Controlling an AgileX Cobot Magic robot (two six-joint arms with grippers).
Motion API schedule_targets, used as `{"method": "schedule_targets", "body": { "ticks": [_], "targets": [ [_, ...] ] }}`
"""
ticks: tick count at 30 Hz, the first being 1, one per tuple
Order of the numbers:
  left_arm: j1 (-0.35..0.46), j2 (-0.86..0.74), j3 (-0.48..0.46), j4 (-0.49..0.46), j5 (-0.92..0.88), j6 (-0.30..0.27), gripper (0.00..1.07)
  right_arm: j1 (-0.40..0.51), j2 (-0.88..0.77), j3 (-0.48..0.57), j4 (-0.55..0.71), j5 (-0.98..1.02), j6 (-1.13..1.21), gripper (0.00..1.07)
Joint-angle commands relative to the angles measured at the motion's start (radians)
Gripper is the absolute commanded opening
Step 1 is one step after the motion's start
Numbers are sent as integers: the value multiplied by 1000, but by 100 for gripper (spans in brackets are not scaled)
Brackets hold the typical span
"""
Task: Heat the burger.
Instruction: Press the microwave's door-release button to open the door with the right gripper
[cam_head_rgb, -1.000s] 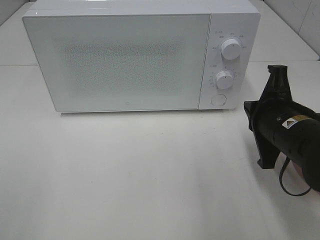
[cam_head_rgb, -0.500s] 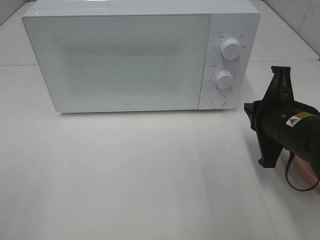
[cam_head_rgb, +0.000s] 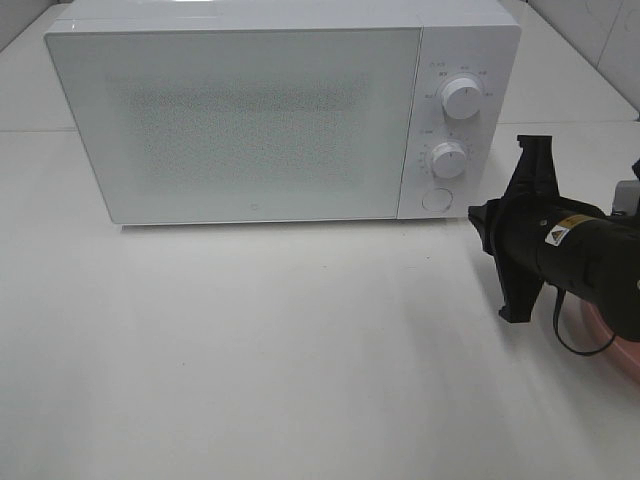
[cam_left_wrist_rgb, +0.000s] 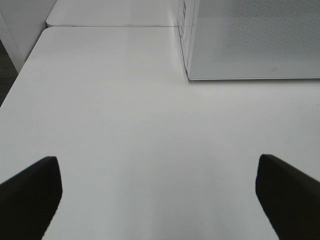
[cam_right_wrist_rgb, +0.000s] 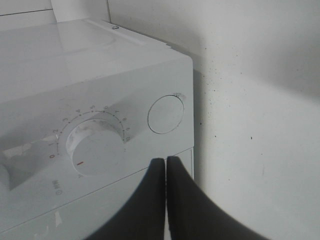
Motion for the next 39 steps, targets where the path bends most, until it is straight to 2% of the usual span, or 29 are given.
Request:
{"method": "schedule_targets", "body": {
  "ticks": [1,8,20,31,39],
  "targets": [
    [4,-26,0,-4,-12,-7,101,-28,46,-45,-58,16,24,0],
    [4,-26,0,-4,-12,-7,101,-69,118,-122,-115,19,40,0],
    [4,-26,0,-4,-12,-7,101,-80,225,-240,-163,48,103,0],
    [4,-26,0,-4,-12,-7,101,-92,281,-302,-145,47,140,0],
    [4,-26,0,-4,-12,-7,101,-92,303,-306,-92,32,140,0]
  ]
}}
